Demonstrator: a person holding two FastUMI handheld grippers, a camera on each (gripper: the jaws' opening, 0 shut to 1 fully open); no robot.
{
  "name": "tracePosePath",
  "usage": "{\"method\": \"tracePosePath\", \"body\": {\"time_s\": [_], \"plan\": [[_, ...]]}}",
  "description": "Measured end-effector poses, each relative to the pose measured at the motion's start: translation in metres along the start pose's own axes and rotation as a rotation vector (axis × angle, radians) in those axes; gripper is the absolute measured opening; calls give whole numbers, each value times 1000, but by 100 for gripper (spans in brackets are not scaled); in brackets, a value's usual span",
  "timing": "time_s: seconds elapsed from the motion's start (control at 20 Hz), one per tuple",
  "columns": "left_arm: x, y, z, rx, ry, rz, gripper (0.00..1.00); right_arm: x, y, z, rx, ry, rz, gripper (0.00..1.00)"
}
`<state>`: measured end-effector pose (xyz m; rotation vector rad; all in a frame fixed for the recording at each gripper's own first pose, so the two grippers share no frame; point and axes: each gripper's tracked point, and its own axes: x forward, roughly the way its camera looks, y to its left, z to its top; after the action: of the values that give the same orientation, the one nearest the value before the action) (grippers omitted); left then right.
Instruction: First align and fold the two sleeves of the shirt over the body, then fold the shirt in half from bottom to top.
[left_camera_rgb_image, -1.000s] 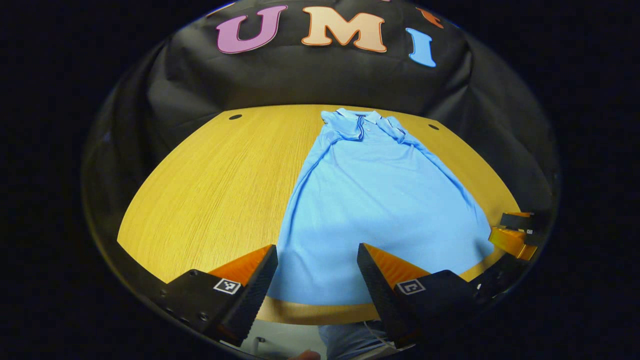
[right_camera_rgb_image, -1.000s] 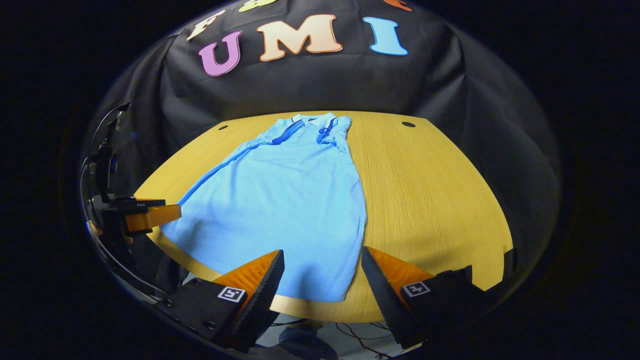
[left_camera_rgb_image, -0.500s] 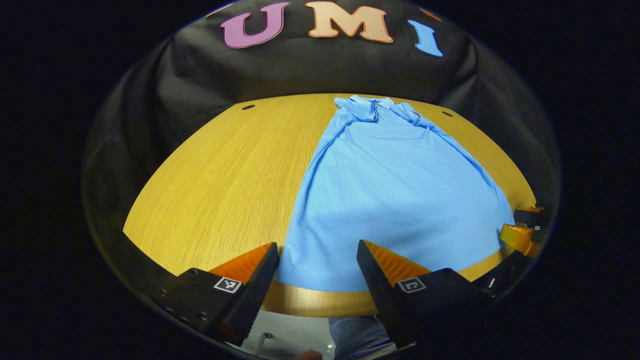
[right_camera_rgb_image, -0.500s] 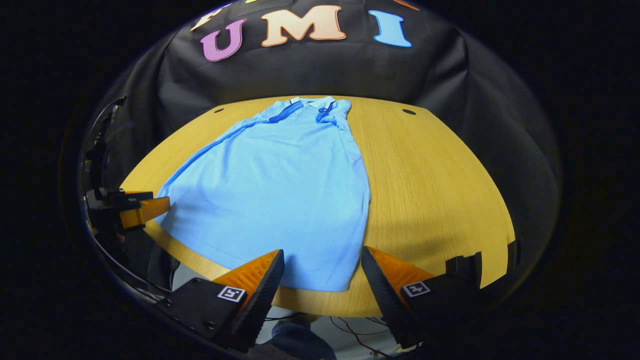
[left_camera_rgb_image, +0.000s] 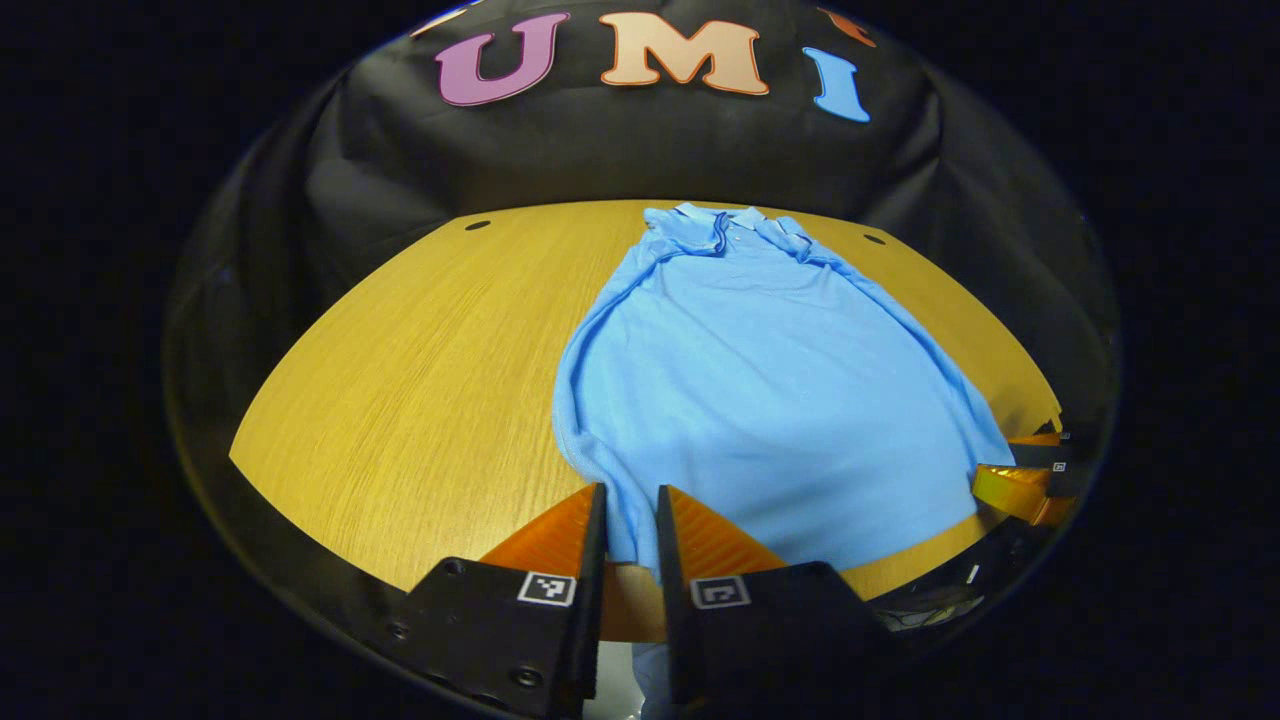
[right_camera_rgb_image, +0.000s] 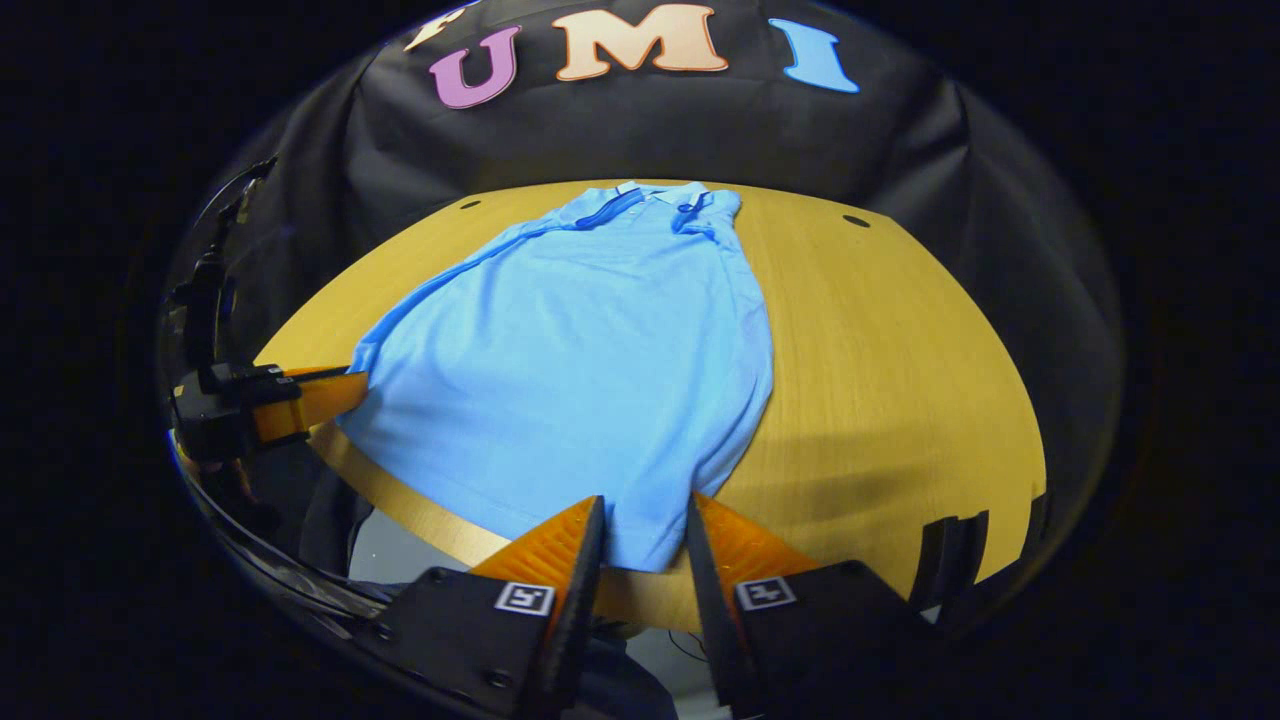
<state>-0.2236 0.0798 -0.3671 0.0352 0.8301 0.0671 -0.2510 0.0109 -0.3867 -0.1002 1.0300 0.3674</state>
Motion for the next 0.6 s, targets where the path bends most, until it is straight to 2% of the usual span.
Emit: {"method": "tracePosePath", "body": {"time_s": [0.05, 0.1, 0.2, 0.3, 0.45, 0.6], "plan": [[0, -1, 1, 8, 1, 4, 23, 1, 3, 0, -3, -1, 13, 39], [0, -3, 1, 13, 4, 13, 16, 2, 3, 0, 1, -4, 14, 20], [-1, -4, 1, 23, 24, 21, 4, 1, 4, 1, -4, -9, 21, 5], [-3, -6, 1, 21, 64, 3, 0, 2, 5, 3, 22, -2, 33, 3], [-4, -10, 3, -10, 108, -33, 0, -4, 5, 20, 54, -34, 51, 3], [-4, -7, 21, -34, 99, -45, 0, -9, 5, 46, 59, -79, 65, 3]]}}
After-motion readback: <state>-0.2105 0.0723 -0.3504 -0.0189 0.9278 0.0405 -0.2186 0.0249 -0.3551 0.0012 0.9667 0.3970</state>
